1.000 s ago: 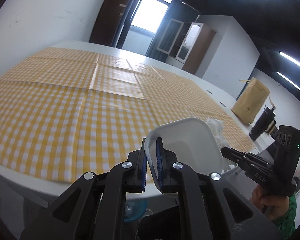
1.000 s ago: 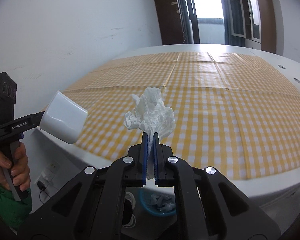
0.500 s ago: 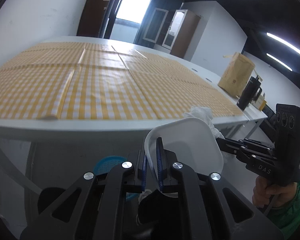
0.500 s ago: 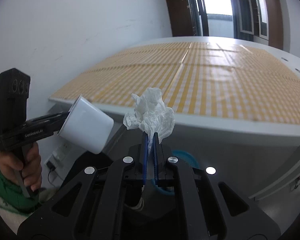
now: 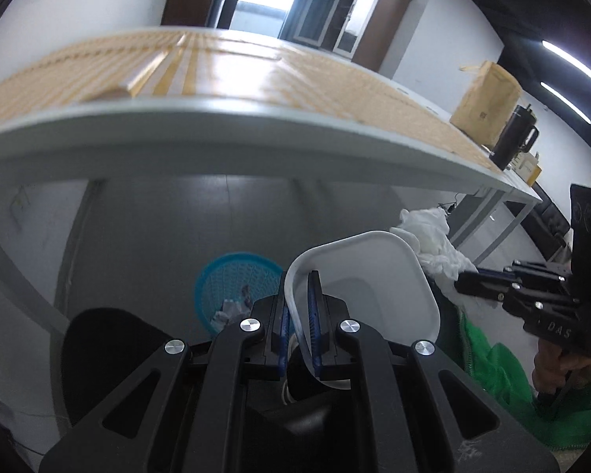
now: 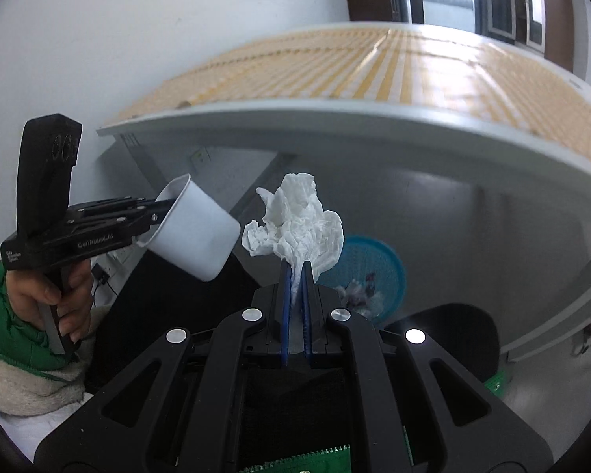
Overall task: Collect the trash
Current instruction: 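Carry the white cup and tissue in both tools down over the wastebasket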
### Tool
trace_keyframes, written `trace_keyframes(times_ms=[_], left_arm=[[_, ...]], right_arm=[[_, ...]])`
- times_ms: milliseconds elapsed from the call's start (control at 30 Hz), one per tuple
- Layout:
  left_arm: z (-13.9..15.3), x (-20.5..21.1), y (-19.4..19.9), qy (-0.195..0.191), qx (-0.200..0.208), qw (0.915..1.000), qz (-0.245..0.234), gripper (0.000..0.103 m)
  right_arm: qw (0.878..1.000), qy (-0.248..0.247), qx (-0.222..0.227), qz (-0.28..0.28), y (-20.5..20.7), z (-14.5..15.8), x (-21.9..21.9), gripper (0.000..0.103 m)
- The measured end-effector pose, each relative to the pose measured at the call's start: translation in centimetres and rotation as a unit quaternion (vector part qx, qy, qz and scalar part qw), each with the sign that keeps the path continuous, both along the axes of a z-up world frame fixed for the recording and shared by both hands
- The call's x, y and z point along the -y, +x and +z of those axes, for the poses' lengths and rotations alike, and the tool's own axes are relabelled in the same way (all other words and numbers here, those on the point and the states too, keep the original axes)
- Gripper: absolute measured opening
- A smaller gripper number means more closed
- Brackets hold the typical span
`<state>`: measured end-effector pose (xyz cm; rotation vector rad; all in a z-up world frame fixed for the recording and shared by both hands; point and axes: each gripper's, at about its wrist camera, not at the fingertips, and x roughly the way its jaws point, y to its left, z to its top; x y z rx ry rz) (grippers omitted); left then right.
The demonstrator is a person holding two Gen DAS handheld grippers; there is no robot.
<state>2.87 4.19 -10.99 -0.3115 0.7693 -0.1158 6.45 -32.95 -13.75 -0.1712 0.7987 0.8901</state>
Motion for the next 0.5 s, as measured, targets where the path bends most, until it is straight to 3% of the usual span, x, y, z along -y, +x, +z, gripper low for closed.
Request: trace_keyframes(times_ms=[500], left_arm=[[-10.0,-2.6,6.9,-0.041,-0.083,0.9942,0.055,0.008]], right_arm=[[0.991,-0.051,-0.112,-0.047,7.0,-11.4,-3.6,0.004]])
